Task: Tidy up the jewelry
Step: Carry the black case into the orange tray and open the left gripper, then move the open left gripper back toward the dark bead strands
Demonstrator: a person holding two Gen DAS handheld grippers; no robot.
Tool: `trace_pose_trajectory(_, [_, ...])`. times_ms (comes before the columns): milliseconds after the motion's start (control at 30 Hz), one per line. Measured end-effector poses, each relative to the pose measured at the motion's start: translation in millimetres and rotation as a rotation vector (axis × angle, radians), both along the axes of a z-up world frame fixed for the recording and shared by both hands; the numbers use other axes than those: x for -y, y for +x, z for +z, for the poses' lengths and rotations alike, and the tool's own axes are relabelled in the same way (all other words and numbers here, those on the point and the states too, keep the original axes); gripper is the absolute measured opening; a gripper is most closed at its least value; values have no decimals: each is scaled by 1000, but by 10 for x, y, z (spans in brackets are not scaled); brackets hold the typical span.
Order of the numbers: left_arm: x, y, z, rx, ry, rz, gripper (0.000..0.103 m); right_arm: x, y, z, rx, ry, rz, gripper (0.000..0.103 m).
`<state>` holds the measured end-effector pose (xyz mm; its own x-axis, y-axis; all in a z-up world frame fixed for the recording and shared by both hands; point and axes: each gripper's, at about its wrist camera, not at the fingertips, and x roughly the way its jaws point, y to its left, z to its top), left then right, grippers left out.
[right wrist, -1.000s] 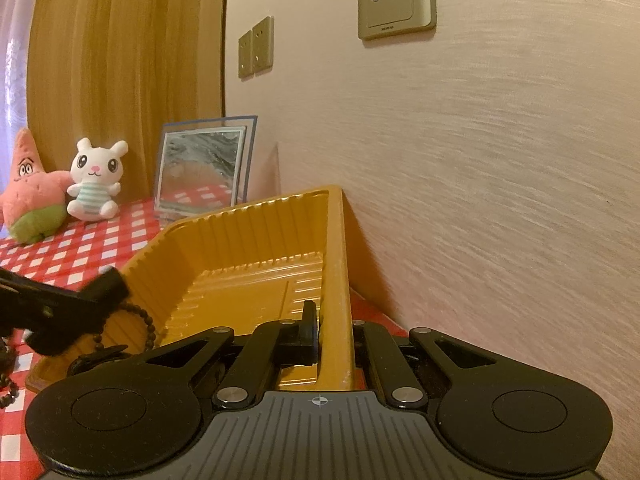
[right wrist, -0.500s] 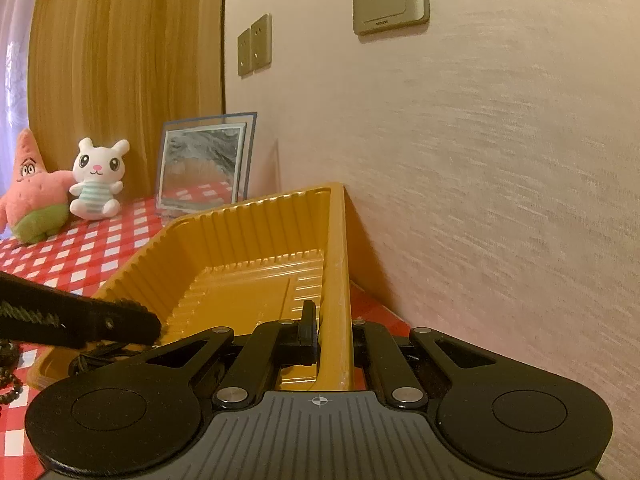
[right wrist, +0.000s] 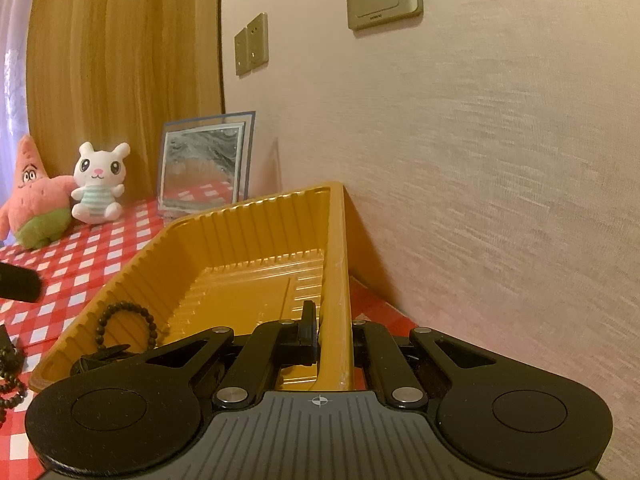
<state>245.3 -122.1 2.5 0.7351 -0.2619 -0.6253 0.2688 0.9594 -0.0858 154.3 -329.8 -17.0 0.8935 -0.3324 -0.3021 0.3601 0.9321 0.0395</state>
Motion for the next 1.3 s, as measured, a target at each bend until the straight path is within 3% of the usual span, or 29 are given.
trace_pose_trajectory(200, [-354,-194,36,3,36,114,30,-5,-7,24,2,5,7,4])
trace_pose_trajectory(533, [-939,-493,-75,-15,54,219,30,-226,-130,119,13,-53,67,4])
trace_pose_trajectory(867, [-1482,-961,-381,-45,31,270,30,-415,-258,157,-9,-78,86,4])
trace_pose_trajectory(1300, [-1561,-1045,-631,-62,22,241,30,-522,-356,140,-36,-121,94,4])
